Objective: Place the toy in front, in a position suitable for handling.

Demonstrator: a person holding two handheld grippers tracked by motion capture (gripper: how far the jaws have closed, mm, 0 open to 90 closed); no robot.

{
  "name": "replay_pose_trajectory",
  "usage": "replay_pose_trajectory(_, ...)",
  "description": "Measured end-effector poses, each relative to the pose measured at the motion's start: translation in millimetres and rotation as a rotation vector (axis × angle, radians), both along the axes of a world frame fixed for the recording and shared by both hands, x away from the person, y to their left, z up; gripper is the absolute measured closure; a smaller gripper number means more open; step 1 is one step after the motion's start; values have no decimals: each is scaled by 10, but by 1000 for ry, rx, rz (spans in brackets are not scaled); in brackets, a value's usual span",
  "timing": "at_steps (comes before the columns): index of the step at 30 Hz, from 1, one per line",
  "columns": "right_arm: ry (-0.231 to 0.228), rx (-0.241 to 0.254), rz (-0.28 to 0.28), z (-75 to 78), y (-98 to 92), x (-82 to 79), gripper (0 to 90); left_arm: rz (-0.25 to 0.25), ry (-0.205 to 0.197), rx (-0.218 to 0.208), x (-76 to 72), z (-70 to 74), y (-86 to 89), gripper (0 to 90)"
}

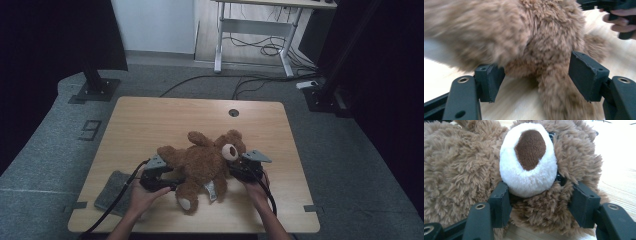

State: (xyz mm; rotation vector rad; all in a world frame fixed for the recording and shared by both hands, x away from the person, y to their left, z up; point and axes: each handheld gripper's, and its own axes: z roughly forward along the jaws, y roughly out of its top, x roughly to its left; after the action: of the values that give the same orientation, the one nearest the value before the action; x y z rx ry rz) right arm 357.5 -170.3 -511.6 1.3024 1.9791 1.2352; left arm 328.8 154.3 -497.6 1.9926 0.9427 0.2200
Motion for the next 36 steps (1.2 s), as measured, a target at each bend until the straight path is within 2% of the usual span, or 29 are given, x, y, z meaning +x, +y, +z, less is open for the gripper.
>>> replay_pose_trajectory(2,-2,2,1,-7,-2,-7,414,6,8,6,51,-16,-66,288)
replay_pose_trajectory(5,-2,-1,9,-21,-6,-20,427,27,6,41,150,-42,-152,295)
replay_pose_trajectory(8,-1,-3,11,-30,-4,-42,440,36,15,61,272,-33,-180,298)
replay_pose_trajectory(12,3,4,6,-35,1,-74,459,51,23,83,414,-3,-145,304)
replay_pose_trajectory(16,1,12,21,-32,37,-143,519,96,12,106,526,26,-68,325)
replay_pose_trajectory(18,-8,17,34,-21,47,-183,548,117,12,103,575,39,-22,353)
replay_pose_trajectory(20,-11,21,36,-15,36,-178,525,117,22,85,617,42,13,345)
replay_pose_trajectory(23,-15,36,45,-4,-18,-142,498,113,24,82,629,39,17,338)
replay_pose_trajectory(25,-42,34,44,22,-52,-144,428,112,22,83,627,35,13,338)
replay_pose_trajectory(27,-72,10,28,46,-89,-135,346,111,22,83,626,34,14,335)
replay_pose_trajectory(28,-73,9,24,49,-110,-124,314,112,22,83,627,34,15,333)
replay_pose_trajectory(29,-58,21,29,43,-141,-94,281,112,22,83,628,34,15,332)
replay_pose_trajectory(34,93,60,47,-164,-276,107,204,112,21,84,629,30,13,328)
replay_pose_trajectory(36,115,74,67,-216,-291,147,201,111,24,84,632,27,14,326)
